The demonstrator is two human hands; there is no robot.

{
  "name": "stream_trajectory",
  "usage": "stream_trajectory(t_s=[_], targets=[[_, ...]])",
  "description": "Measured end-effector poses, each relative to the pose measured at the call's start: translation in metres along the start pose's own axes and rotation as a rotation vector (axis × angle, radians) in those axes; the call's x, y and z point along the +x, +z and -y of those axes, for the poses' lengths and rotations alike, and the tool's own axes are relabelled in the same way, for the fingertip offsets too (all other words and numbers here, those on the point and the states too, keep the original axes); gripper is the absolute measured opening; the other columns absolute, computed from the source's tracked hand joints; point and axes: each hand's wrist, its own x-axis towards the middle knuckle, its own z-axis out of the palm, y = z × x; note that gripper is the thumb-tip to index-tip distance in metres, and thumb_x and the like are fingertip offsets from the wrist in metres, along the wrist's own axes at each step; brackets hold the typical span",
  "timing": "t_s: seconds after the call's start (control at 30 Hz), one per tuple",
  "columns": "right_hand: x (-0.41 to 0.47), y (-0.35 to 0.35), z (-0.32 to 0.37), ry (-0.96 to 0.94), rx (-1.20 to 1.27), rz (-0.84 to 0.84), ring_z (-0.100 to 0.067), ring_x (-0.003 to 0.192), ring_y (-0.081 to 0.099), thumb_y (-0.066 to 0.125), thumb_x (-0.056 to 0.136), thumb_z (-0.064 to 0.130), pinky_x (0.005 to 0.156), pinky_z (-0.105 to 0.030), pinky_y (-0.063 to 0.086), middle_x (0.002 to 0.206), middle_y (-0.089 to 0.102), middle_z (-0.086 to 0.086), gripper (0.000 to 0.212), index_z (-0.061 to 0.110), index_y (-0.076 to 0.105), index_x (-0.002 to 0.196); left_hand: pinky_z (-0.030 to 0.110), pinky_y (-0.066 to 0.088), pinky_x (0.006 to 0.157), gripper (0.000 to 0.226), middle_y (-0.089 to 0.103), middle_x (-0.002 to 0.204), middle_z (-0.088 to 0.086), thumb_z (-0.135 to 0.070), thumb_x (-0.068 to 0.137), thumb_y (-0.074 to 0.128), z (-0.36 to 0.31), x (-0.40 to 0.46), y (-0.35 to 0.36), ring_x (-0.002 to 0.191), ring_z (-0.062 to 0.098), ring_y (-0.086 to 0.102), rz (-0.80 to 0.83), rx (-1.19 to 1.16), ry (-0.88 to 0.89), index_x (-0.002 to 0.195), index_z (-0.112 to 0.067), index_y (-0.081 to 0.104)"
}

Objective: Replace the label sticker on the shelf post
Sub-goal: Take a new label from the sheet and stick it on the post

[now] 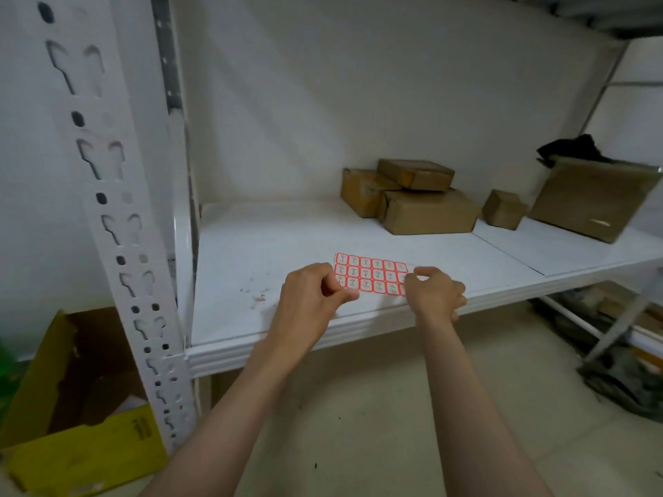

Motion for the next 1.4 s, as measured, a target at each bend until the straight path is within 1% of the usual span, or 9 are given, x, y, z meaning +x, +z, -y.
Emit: stream_trajectory(t_s=[0.13,0.2,0.37,0.57,0.67,0.77,0.9,1.03,1.4], targets=[[0.009,0.002,-0.020,0.064,0.042,-0.079,-0.036,0.132,0.032,0.057,0.099,0.016,0.108,-0.044,0.039,0.144,0.034,-0.019,0.033,0.011,0.064,0.130,0.035,0.059,0.076,0.014,0.069,0.077,-0.006,-0.020,0.092,0.070,0.002,0.001,0.017,0.069,0.005,0.063,0.053,-0.012,0.039,0.084,-0.014,0.078],[0.010,0.002,-0.024,0.075,0.073,-0.105,-0.036,0.130,0.033,0.055,0.100,0.011,0.103,-0.040,0.040,0.144,0.033,-0.020,0.029,0.004,0.065,0.127,0.034,0.057,0.082,0.017,0.069,0.084,-0.007,-0.012,0.096,0.063,0.002,0.001,0.023,0.070,0.003,0.060,0.059,0.018,0.050,0.095,-0.016,0.079],[0.014,0.005,-0.029,0.076,0.126,-0.151,-0.035,0.125,0.046,0.061,0.096,0.003,0.094,-0.033,0.043,0.133,0.050,-0.016,0.021,0.005,0.072,0.114,0.034,0.056,0.072,0.011,0.073,0.074,-0.004,-0.011,0.080,0.070,-0.001,-0.002,0.029,0.069,0.013,0.064,0.023,0.036,0.074,0.074,-0.014,0.078],[0.016,0.004,-0.023,0.122,0.267,-0.134,-0.034,0.116,0.060,0.058,0.090,-0.009,0.084,-0.033,0.048,0.124,0.064,-0.018,0.034,0.002,0.060,0.122,0.005,0.047,0.070,0.011,0.077,0.081,-0.007,-0.009,0.081,0.074,0.000,-0.001,0.031,0.072,-0.001,0.066,-0.001,-0.005,0.062,0.084,-0.016,0.083],[0.013,0.001,-0.015,0.170,0.353,-0.108,-0.033,0.112,0.065,0.058,0.094,-0.003,0.081,-0.031,0.051,0.125,0.067,-0.016,0.032,0.002,0.065,0.125,0.006,0.046,0.068,0.004,0.077,0.079,-0.007,-0.013,0.081,0.080,0.001,0.000,0.032,0.068,-0.005,0.065,0.020,-0.036,0.051,0.085,-0.015,0.083],[0.009,-0.005,-0.005,0.182,0.506,-0.050,-0.029,0.097,0.071,0.062,0.094,0.006,0.082,-0.036,0.059,0.111,0.073,-0.012,0.019,0.005,0.072,0.110,0.008,0.045,0.064,0.005,0.073,0.070,-0.012,-0.020,0.076,0.086,-0.002,-0.001,0.033,0.064,-0.004,0.064,0.002,-0.052,0.037,0.077,-0.017,0.082],[-0.011,-0.022,0.016,0.152,0.653,0.152,-0.019,0.077,0.075,0.066,0.093,0.010,0.059,-0.023,0.058,0.094,0.075,-0.008,0.012,0.006,0.067,0.105,0.011,0.047,0.062,0.014,0.070,0.079,-0.014,-0.028,0.077,0.085,-0.014,0.001,0.034,0.070,0.003,0.064,-0.082,-0.169,0.013,0.081,-0.016,0.078],[-0.032,-0.035,0.036,0.068,0.727,0.389,-0.026,0.080,0.077,0.070,0.090,0.002,0.068,-0.028,0.063,0.097,0.076,-0.016,0.019,-0.001,0.065,0.108,0.005,0.049,0.071,0.026,0.070,0.102,-0.013,-0.027,0.084,0.079,-0.023,0.005,0.033,0.088,0.000,0.065,-0.120,-0.320,-0.001,0.108,-0.018,0.075],[-0.042,-0.041,0.043,-0.117,0.729,0.573,-0.030,0.083,0.075,0.070,0.091,0.001,0.079,-0.032,0.063,0.103,0.072,-0.031,0.021,-0.012,0.066,0.107,0.009,0.050,0.070,0.012,0.075,0.085,-0.008,-0.020,0.080,0.082,-0.019,0.011,0.024,0.080,0.003,0.068,-0.250,-0.424,-0.046,0.092,-0.017,0.082]])
